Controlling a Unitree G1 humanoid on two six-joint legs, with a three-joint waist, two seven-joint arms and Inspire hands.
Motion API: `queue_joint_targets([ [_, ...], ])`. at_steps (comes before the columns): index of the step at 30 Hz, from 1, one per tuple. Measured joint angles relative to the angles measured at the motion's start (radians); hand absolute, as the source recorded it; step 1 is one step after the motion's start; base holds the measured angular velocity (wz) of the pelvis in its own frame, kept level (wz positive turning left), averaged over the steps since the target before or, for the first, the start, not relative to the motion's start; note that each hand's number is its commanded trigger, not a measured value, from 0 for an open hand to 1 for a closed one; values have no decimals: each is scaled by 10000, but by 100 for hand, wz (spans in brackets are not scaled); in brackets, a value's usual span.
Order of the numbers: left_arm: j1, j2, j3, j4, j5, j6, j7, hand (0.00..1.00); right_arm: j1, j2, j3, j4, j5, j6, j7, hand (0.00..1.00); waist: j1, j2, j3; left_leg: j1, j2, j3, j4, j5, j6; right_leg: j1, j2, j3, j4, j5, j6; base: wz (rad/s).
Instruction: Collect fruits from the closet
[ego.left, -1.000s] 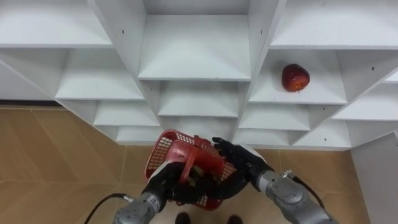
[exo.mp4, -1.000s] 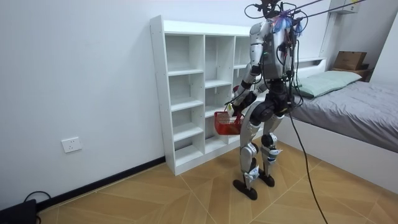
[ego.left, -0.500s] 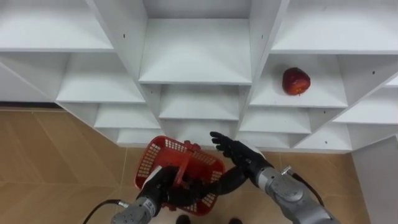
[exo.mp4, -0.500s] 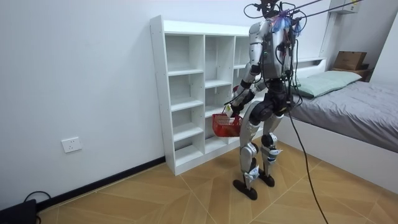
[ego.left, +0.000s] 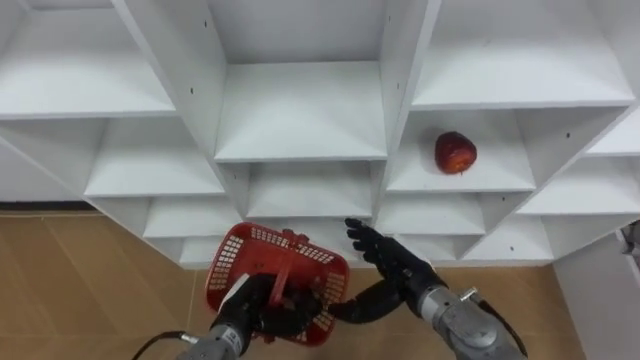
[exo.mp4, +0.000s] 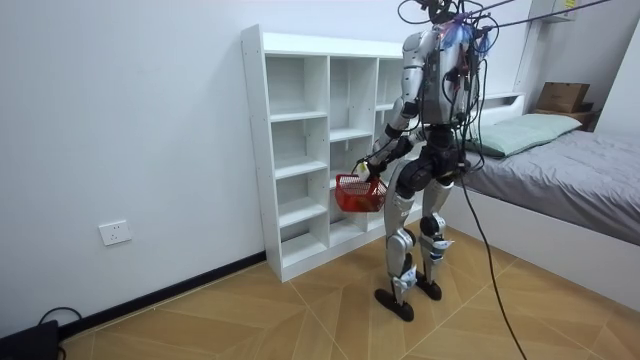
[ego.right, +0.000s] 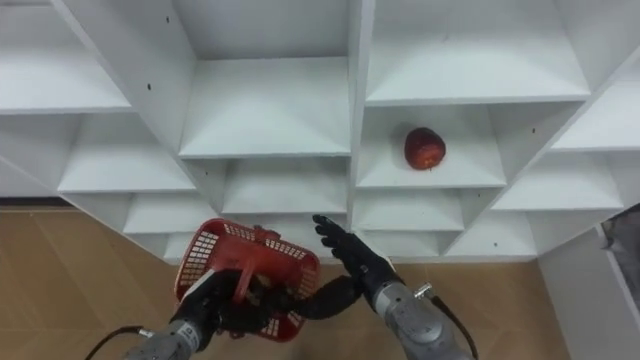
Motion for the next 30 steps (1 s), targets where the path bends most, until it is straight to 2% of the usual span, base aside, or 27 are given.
queue_joint_targets([
  [2, 143, -1, 127, -48, 2, 0, 13, 100, 228, 11, -134, -300, 51, 0, -11, 0, -37, -66, -67, 207, 1, 5, -111, 1, -2, 202, 27, 4, -134, 17, 9, -3],
  [4, 539, 43, 180, -311, 6, 1, 146, 100, 585, 48, -253, -612, 248, 0, -6, 0, -157, -121, -101, 770, 5, 3, -330, -13, -19, 780, 109, 13, -488, 49, 47, 0],
  [9, 806, 109, 544, -767, 220, -4, 187, 100, 1034, 48, -697, -1065, 375, -1, -28, 0, -252, -232, -158, 1327, 4, 4, -555, -81, -42, 1423, 195, 100, -819, 79, 93, -1],
  [15, 908, 340, 733, -778, 206, -5, 189, 100, 1631, -7, -1156, -1751, 63, -2, -454, 0, -338, -246, -139, 1581, 26, 133, -674, -127, -49, 1635, 298, 358, -975, 100, 127, -7],
  [19, 946, 331, 743, -941, 201, -5, 191, 100, 1644, -2, -1165, -2093, -330, -2, -567, 0, -464, -168, -87, 1749, 57, 274, -690, -204, -55, 1655, 329, 497, -976, 98, 132, -13],
  [23, 1159, 332, 750, -1325, 216, -5, 191, 100, 1774, 1, -1262, -2301, -383, -2, -708, 0, -489, -158, -74, 2050, 61, 398, -816, -213, -61, 1866, 339, 572, -971, 91, 141, -11],
  [30, 1402, 344, 736, -1366, 200, -3, 213, 100, 2022, -5, -1575, -2544, -243, -2, -1740, 0, -680, -209, -32, 2472, 49, 520, -1020, -255, -57, 2206, 338, 575, -1139, 59, 177, -3],
])
